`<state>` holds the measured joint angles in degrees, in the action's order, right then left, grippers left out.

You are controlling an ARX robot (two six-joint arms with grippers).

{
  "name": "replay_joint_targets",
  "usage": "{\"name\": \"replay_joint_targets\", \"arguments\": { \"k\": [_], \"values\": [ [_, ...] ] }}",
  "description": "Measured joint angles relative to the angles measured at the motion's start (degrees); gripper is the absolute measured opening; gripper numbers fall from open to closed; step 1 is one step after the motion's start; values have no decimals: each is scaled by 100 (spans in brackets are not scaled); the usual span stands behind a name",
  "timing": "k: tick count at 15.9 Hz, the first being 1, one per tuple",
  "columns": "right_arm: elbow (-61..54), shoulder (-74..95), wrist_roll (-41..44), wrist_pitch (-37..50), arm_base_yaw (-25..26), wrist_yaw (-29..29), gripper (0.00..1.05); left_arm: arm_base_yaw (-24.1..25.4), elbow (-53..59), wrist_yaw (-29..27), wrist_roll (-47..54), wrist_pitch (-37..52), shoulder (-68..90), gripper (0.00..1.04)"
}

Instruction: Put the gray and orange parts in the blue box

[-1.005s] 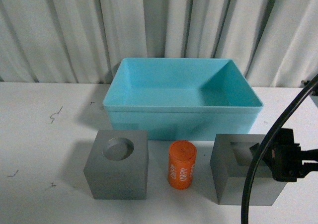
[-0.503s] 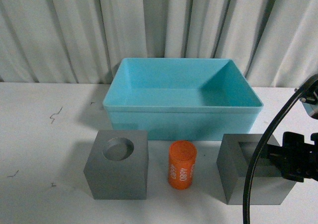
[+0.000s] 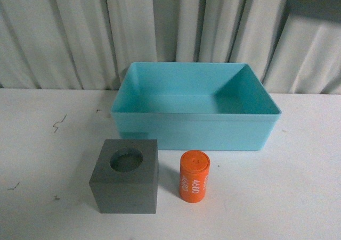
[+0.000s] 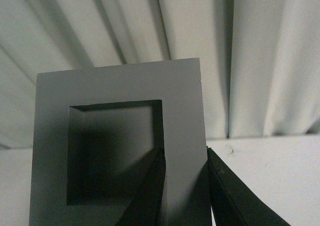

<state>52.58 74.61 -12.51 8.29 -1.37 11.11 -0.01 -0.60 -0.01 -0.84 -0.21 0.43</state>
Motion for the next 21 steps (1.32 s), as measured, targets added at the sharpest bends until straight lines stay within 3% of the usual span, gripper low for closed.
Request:
{"name": "replay_joint_targets", "arguments": {
  "k": [3, 6, 9, 17, 21],
  "values": [
    [1250, 1690, 153, 289, -74, -94, 19, 0, 0, 2, 0, 2, 0, 98],
    [2385, 3484, 37, -234, -433, -365, 19, 0, 0, 0, 2, 0, 0, 98],
    [3110, 4155, -186, -546, -715, -638, 18, 0, 0, 0, 2, 0, 0, 98],
    [3143, 4623, -660, -1056, -918, -1252, 18, 0, 0, 0, 2, 0, 0, 98],
    [3104, 4562, -675, -1014, -898, -1681, 62, 0, 0, 0, 0, 0, 0, 98]
  ]
}}
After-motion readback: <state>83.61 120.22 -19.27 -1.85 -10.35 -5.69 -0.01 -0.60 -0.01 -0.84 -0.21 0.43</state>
